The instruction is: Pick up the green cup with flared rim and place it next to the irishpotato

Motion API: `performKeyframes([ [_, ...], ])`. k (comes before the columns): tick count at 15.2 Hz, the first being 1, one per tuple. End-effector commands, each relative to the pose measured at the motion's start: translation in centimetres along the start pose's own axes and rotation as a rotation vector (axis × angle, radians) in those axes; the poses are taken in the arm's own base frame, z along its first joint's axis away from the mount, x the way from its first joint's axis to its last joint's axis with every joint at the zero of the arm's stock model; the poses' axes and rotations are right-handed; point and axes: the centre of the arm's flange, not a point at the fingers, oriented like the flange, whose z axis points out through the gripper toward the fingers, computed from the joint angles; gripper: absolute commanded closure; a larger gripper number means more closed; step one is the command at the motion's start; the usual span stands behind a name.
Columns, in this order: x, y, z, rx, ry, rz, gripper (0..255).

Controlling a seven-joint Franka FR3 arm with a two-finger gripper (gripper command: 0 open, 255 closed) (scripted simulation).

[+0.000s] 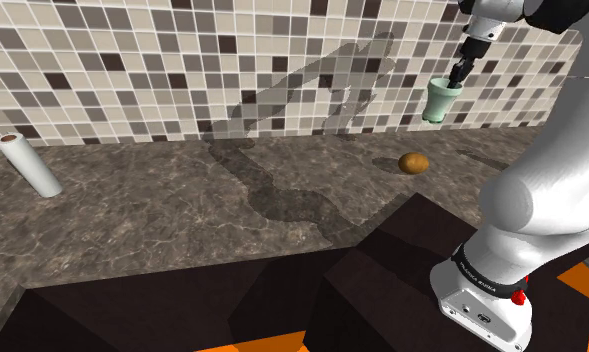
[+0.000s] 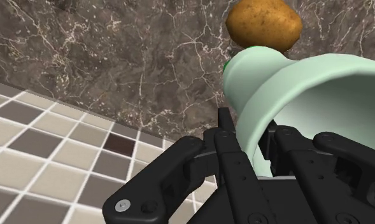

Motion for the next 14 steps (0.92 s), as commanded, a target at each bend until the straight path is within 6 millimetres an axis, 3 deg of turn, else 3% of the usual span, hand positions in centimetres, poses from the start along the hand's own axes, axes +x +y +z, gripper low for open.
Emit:
performKeyframes([
  [1, -0.1, 0.5, 0.8, 0.000, 0.000, -0.002, 255],
  [14, -0.4, 1.4, 7.6, 0.000, 0.000, -0.002, 255],
])
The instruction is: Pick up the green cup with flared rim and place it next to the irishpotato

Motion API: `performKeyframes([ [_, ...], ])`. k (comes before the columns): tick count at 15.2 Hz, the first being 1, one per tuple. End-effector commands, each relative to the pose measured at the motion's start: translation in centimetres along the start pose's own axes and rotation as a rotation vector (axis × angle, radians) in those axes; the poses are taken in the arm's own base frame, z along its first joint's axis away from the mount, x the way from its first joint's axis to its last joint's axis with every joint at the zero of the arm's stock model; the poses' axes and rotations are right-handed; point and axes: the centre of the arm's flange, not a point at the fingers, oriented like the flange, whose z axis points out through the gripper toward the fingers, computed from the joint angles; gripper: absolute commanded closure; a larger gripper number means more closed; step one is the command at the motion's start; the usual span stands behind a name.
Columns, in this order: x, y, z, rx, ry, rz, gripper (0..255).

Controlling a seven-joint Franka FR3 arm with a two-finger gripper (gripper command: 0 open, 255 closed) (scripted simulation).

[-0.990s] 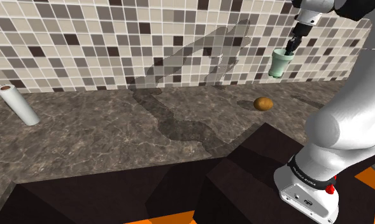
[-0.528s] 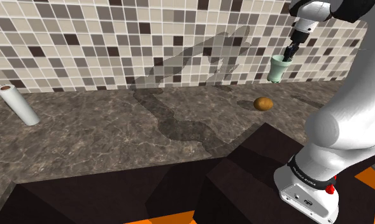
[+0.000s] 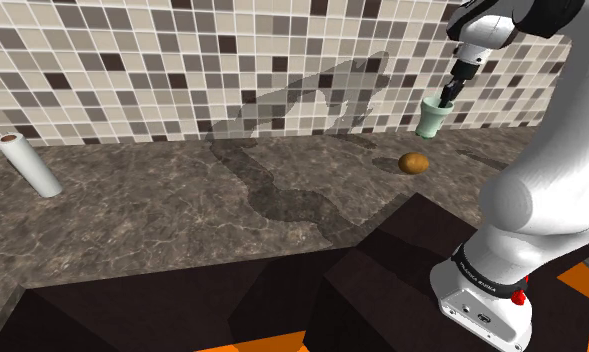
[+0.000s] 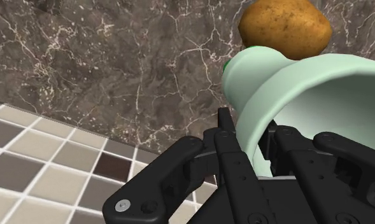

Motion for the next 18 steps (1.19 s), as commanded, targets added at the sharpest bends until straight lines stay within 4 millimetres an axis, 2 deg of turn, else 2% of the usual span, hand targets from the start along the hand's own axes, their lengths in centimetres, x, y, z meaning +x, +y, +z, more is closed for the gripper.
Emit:
performKeyframes([
  [1, 0.0, 0.3, 1.1, -0.001, 0.001, 0.000, 255],
  [18, -0.3, 1.4, 10.0, -0.001, 0.001, 0.000, 255],
])
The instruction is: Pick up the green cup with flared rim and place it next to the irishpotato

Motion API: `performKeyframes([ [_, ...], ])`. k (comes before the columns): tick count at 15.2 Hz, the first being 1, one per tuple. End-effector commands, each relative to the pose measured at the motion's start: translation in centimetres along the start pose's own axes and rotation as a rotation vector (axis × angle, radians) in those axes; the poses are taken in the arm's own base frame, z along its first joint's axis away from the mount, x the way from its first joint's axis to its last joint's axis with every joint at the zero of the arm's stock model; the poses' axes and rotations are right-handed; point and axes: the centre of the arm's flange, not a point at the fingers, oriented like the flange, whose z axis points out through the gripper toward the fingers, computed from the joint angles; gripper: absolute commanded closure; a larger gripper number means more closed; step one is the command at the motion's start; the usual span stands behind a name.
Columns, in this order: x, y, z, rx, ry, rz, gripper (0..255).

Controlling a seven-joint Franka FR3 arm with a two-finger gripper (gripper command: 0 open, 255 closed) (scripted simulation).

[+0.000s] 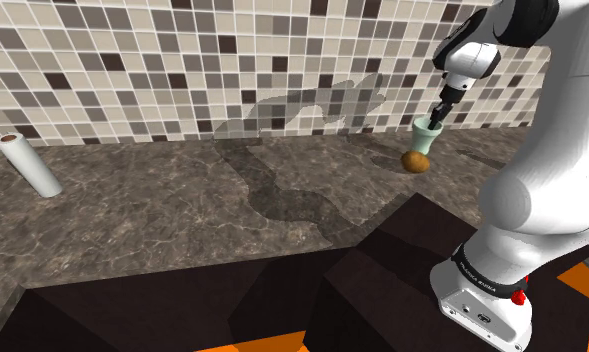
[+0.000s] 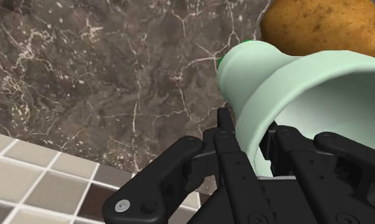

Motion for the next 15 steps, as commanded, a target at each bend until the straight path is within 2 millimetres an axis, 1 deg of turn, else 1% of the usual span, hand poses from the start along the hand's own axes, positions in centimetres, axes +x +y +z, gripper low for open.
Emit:
performKeyframes([
  [1, -0.1, 0.0, 1.7, 0.011, -0.007, -0.001, 255],
  [4, -0.2, 0.2, 3.3, 0.011, -0.007, -0.001, 255],
  [12, -0.2, 0.2, 3.4, 0.011, -0.007, -0.001, 255],
  [13, -0.2, 0.2, 3.4, 0.011, -0.007, -0.001, 0],
  [15, -0.2, 0.2, 3.4, 0.011, -0.007, -0.001, 0],
])
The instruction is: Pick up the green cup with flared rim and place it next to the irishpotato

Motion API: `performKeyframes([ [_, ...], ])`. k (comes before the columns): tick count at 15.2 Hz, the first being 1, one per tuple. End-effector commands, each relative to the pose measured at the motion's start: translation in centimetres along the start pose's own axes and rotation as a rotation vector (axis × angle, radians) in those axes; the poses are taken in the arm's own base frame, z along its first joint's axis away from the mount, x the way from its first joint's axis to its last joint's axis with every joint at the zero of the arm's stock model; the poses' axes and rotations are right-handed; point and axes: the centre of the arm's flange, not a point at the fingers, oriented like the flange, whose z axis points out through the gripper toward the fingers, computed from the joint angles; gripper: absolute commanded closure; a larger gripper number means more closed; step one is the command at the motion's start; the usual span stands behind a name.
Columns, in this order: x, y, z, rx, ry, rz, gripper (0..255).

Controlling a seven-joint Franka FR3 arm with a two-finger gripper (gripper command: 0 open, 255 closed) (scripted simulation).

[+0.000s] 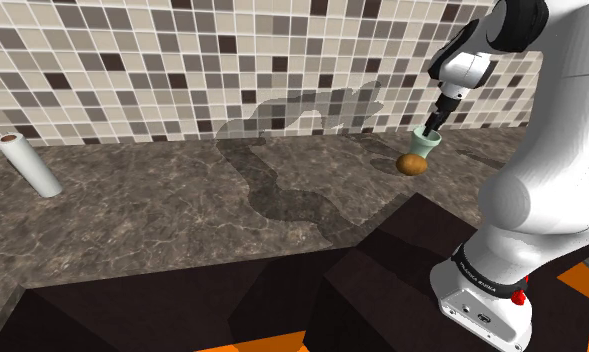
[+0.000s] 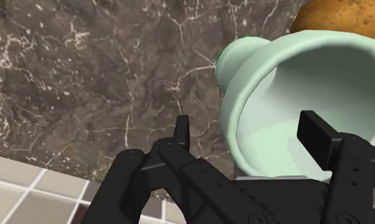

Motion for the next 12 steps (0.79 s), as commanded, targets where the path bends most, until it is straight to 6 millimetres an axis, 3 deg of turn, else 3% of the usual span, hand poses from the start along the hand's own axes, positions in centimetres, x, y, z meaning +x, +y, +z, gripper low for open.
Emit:
performKeyframes([
  [1, 0.0, 0.0, 0.0, 0.000, 0.000, 0.000, 0],
  [3, 0.0, 0.0, 0.0, 0.000, 0.000, 0.000, 0],
  [7, 0.0, 0.0, -5.0, 0.000, 0.000, 0.000, 0],
  [12, 0.0, 0.0, -5.0, 0.000, 0.000, 0.000, 0],
])
